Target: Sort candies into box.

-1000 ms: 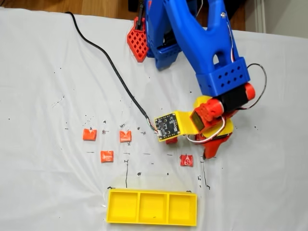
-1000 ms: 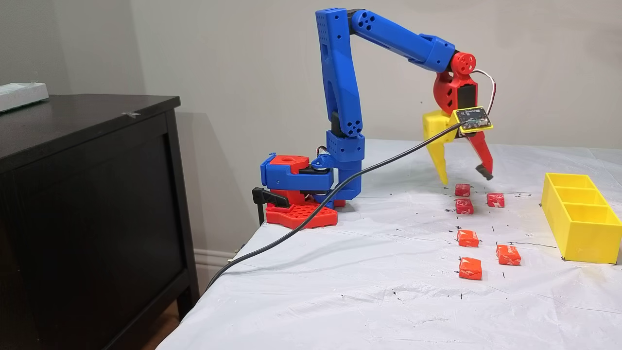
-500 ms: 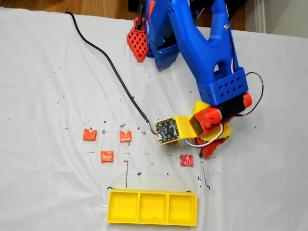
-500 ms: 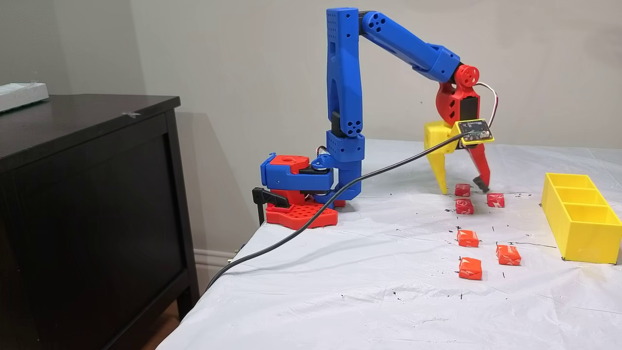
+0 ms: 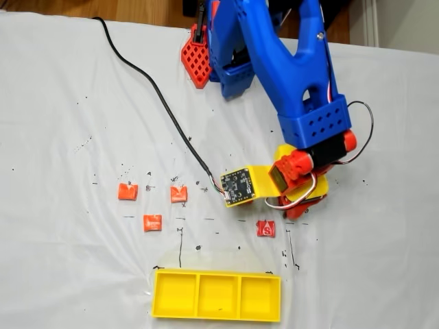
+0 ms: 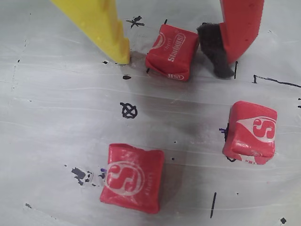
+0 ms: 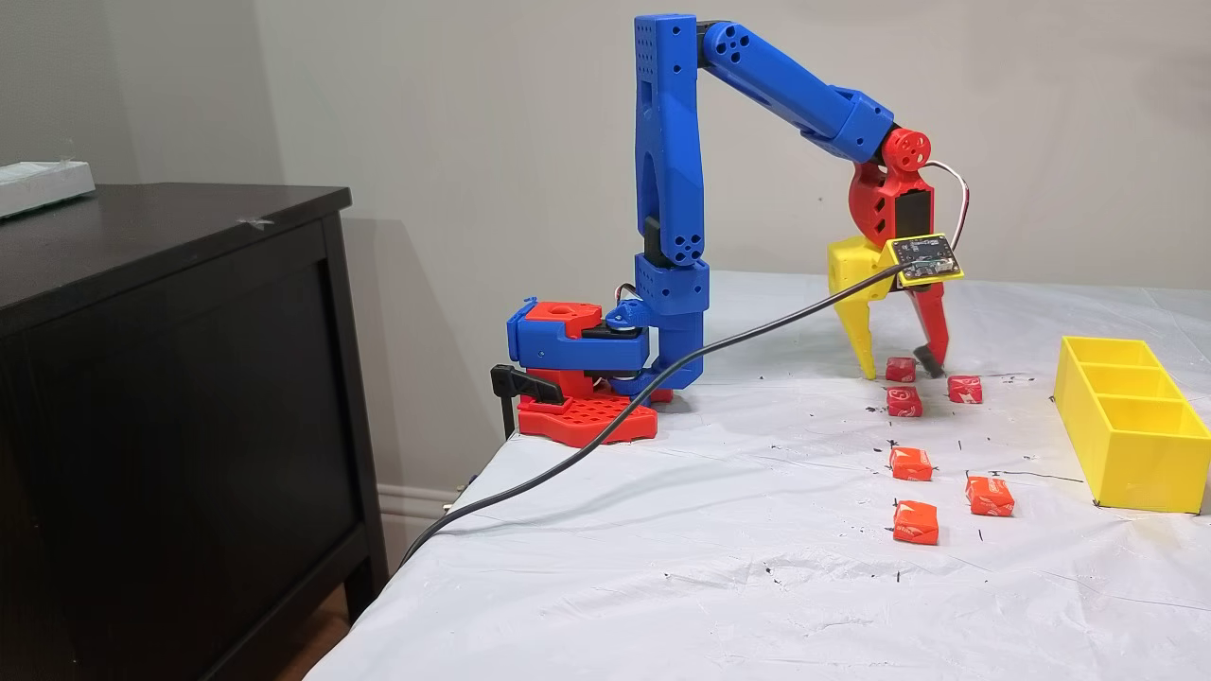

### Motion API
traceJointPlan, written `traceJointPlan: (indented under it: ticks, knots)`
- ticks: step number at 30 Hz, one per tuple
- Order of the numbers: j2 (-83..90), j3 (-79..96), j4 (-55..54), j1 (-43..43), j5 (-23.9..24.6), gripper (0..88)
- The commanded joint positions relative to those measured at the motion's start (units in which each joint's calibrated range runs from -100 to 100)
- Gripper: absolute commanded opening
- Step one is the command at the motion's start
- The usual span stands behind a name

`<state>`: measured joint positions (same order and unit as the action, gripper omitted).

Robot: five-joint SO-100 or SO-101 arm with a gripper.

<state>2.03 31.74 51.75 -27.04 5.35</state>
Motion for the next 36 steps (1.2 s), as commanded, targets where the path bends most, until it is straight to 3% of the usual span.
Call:
traceJointPlan:
  ticks: [1,16,27,36]
  knots:
    - [2.46,-0.92,-0.13,-0.04,-0.39,0.1]
    - [20.36,-10.12,6.50,7.11,-2.98,0.1]
    - [17.82,-17.13,-7.01,15.90,-0.88,0.1]
    - [12.90,-16.40,-16.75,17.07,0.24,0.1]
